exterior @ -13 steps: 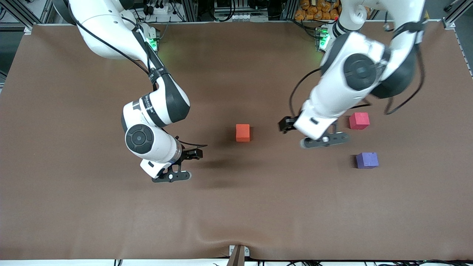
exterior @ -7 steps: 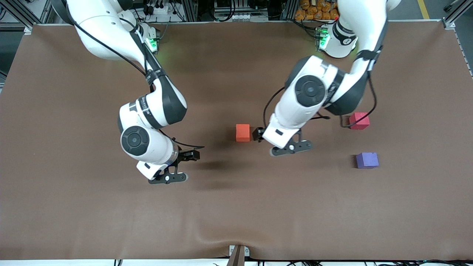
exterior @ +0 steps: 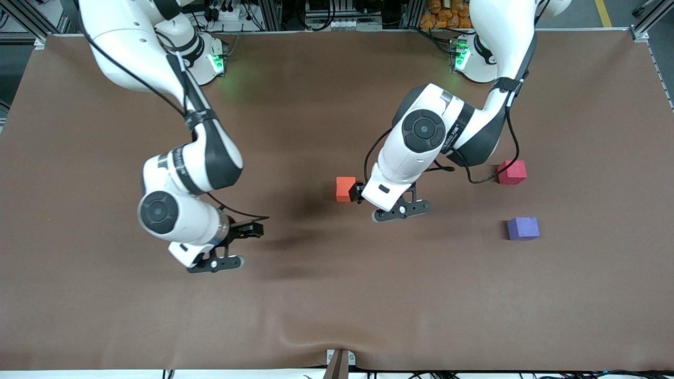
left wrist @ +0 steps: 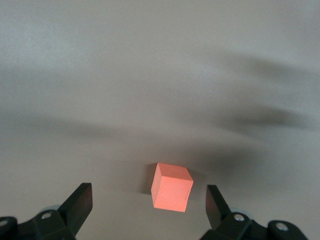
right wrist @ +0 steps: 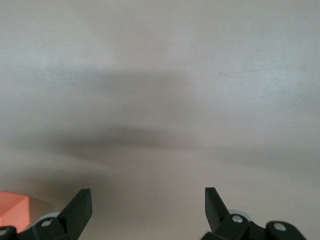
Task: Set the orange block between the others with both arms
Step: 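Lower the left gripper over the orange cube and close on it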
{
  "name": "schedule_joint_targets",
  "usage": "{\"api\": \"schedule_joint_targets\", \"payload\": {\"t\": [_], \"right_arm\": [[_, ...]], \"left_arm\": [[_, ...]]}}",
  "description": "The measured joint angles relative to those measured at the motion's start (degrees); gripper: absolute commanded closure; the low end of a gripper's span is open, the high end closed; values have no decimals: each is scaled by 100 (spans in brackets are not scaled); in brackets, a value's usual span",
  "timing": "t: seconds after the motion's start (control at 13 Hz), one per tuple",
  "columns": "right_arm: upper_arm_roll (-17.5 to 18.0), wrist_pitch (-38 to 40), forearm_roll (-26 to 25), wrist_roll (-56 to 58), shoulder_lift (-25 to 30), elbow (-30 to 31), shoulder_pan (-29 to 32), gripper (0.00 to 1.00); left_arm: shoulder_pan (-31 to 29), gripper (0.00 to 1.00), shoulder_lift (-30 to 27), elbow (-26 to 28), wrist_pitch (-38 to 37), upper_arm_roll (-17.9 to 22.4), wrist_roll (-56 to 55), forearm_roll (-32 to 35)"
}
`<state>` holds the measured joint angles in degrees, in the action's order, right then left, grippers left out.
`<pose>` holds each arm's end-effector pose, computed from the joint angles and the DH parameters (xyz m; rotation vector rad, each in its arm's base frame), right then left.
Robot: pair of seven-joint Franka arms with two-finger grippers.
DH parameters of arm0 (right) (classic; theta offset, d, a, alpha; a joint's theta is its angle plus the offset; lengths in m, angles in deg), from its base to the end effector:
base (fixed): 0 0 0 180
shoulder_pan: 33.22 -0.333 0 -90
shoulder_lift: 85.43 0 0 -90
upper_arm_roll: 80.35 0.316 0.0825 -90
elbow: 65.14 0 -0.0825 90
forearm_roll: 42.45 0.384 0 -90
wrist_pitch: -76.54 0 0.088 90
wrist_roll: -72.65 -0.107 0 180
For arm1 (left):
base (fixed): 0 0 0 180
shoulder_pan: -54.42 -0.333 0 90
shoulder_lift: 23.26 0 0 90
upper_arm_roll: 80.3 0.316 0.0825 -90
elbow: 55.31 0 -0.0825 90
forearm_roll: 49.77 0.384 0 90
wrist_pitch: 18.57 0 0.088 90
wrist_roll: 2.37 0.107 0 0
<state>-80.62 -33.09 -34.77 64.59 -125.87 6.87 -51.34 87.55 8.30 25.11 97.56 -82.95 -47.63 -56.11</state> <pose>0.6984 0.2358 0.3390 -3.0258 -0.1874 0.1142 0.5827 -0.4200 0.3923 2.9812 0.3268 -0.0390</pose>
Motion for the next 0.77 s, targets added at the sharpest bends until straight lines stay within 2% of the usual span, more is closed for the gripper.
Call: {"api": "schedule_joint_targets", "payload": {"t": [0.54, 0.77], "right_arm": [[-2, -72, -1, 241, -1, 123, 368, 0], [-10, -252, -9, 269, -2, 225, 447, 0]], "left_arm": [[644, 0, 705, 1, 979, -5, -682, 28], [838, 0, 1028, 0, 1083, 0, -780, 149]]}}
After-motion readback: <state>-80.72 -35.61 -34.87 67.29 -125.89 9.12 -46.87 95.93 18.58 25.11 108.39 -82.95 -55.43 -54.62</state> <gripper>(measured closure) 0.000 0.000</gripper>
